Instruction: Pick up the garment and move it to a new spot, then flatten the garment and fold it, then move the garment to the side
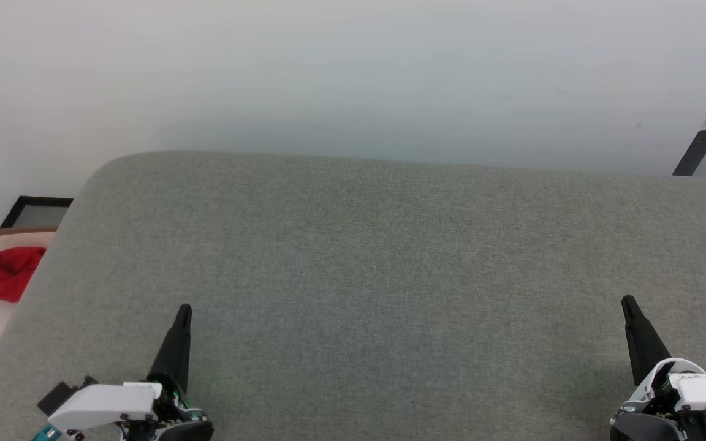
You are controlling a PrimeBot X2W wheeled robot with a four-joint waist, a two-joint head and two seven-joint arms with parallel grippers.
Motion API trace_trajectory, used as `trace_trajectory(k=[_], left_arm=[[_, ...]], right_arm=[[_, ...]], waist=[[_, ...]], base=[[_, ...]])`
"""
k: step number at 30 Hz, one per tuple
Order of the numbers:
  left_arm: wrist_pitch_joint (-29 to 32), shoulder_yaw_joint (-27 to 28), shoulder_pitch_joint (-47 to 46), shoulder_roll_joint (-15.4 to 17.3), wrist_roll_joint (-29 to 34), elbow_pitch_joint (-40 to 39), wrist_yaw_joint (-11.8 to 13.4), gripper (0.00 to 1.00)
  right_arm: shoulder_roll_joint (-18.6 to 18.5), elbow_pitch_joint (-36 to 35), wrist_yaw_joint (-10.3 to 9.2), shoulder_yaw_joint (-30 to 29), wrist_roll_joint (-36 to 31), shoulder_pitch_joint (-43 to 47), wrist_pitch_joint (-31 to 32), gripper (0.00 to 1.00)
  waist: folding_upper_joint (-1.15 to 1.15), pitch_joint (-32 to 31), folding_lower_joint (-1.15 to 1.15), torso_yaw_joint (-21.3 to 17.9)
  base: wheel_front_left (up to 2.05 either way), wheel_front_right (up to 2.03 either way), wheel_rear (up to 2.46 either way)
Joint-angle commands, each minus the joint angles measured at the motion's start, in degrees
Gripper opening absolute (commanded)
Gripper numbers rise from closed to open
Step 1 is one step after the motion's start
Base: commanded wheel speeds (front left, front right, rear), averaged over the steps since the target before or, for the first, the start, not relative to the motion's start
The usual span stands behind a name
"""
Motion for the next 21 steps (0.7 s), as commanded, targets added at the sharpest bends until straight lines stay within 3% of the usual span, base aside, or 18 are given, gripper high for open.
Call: trace_trajectory(k=[1,21], left_arm=[[0.07,0.14,-0.54,-0.07,0.11,0.08,-0.28,0.00],[0.12,0.19,-0.54,-0.10,0.17,0.08,-0.28,0.00]], right_arm=[[0.18,0.01,0.02,0.17,0.20,-0.15,0.08,0.00],[0.18,0.01,0.02,0.19,0.23,-0.15,0.05,0.00]], waist=[[0.00,0.00,0.00,0.00],[0.00,0.00,0.00,0.00]], base=[[0.00,0.00,0.00],[0.00,0.00,0.00]])
